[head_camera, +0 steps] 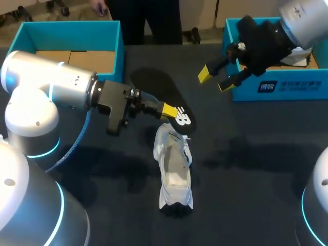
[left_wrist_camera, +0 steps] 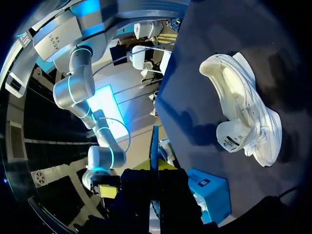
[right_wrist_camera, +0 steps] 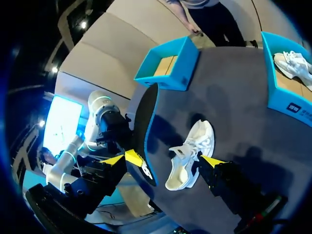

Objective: Take the shoe out of the shoebox, open the shoe tongue, remove and reinsert the insole, then place the shoe into the shoebox

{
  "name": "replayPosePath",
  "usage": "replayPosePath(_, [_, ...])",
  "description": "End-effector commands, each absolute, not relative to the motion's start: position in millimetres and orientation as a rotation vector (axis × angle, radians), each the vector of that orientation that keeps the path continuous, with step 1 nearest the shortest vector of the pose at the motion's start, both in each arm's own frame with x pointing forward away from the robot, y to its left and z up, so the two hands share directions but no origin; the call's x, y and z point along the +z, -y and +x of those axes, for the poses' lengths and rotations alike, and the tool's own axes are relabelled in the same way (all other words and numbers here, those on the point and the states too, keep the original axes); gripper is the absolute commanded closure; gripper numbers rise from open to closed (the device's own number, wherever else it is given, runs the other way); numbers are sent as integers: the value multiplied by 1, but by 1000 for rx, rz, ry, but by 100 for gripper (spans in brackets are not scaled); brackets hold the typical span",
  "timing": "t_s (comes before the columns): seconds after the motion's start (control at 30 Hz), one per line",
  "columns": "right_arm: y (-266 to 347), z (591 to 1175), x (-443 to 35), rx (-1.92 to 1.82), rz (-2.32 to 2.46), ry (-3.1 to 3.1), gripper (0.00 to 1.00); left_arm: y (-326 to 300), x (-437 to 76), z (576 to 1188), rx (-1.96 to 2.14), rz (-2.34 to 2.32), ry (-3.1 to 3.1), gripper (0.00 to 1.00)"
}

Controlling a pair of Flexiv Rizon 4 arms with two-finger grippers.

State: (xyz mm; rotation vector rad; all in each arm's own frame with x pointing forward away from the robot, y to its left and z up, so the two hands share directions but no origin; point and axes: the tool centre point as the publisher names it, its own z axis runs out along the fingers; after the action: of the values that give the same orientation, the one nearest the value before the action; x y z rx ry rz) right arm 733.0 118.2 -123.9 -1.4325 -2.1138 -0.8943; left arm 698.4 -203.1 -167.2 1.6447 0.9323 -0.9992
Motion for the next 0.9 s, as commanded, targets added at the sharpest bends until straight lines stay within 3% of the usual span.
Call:
replayPosePath(0.03, [-128, 740, -124, -867, -1412, 2132, 0, 206, -169, 699, -992, 1642, -927, 100])
replayPosePath(0.9, [-148, 739, -128, -764, -1327, 2238, 0, 209, -168, 699, -1000, 1642, -907, 100])
